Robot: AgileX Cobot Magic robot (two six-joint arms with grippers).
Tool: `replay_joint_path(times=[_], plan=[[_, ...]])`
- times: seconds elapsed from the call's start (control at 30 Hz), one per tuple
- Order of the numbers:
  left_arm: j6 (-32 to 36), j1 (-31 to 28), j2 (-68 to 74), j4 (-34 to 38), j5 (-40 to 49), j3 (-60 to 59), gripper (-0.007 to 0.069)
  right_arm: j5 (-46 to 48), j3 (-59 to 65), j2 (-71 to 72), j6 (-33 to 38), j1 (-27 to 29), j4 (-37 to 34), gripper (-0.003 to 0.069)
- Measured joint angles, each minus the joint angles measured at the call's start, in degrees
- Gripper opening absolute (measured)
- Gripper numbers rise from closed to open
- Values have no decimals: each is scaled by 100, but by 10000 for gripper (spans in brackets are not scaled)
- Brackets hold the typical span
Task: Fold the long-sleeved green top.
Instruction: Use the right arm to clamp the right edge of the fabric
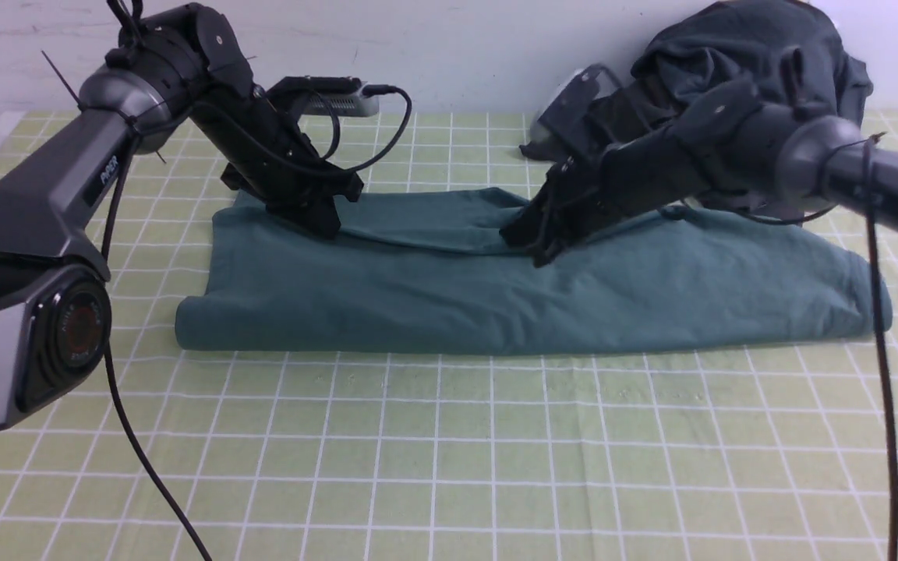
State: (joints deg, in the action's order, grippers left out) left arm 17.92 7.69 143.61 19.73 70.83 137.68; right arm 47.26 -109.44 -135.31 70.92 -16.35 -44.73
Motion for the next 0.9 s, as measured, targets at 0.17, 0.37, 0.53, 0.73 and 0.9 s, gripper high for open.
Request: replay_joint_path(times=[0.17, 0.37, 0.53, 0.73, 0.9], plan=[[0, 237, 83, 19, -62, 0, -4, -1420, -353, -498, -989, -139, 792, -10], [0, 303, 83, -5, -503, 0, -4, -3903, -474, -857, -2709, -6, 574, -7], [0, 286, 83, -356, -620, 0, -4, -2969, -474, -472, -3099, 395, 840, -3], [-5, 179, -110, -746, -55, -5, -4, 257, -494, 471, -3909, 799, 2219, 2], [-54, 98, -1031, -904, -3, -29, -4, 2203, -424, 893, -5588, 1536, 3822, 32]])
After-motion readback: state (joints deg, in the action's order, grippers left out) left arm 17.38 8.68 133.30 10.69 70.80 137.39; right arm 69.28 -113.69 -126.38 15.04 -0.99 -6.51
